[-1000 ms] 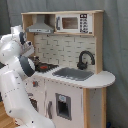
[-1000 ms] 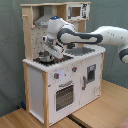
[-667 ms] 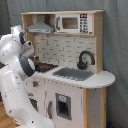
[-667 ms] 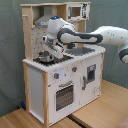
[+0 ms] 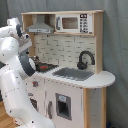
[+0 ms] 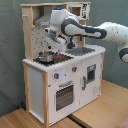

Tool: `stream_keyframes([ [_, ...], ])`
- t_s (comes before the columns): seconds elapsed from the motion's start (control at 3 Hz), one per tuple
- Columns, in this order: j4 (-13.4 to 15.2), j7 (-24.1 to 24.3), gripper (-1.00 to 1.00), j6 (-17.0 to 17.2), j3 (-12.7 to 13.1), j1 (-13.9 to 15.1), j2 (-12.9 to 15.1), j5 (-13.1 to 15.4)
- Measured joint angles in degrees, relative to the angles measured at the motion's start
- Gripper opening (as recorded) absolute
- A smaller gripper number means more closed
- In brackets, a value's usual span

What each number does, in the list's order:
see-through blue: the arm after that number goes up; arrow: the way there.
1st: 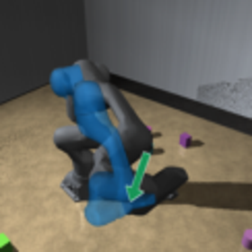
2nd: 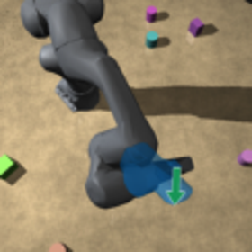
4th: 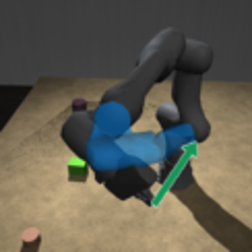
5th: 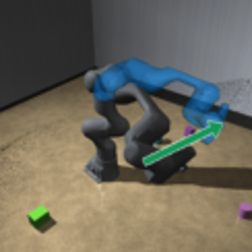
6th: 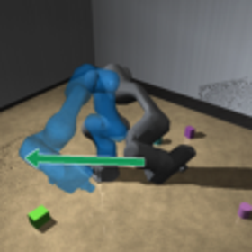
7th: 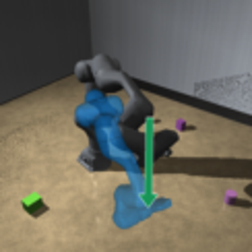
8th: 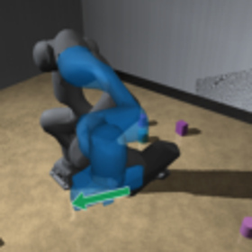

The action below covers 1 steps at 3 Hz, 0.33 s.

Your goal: Play with the kitchen

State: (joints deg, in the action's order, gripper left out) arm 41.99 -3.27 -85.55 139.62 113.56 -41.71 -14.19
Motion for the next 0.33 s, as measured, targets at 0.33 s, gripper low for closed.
stream_keyframes([
  [0.33, -2.68, 0.22, 1.0, 5.44, 0.0, -0.08, 1.15, 0.12],
])
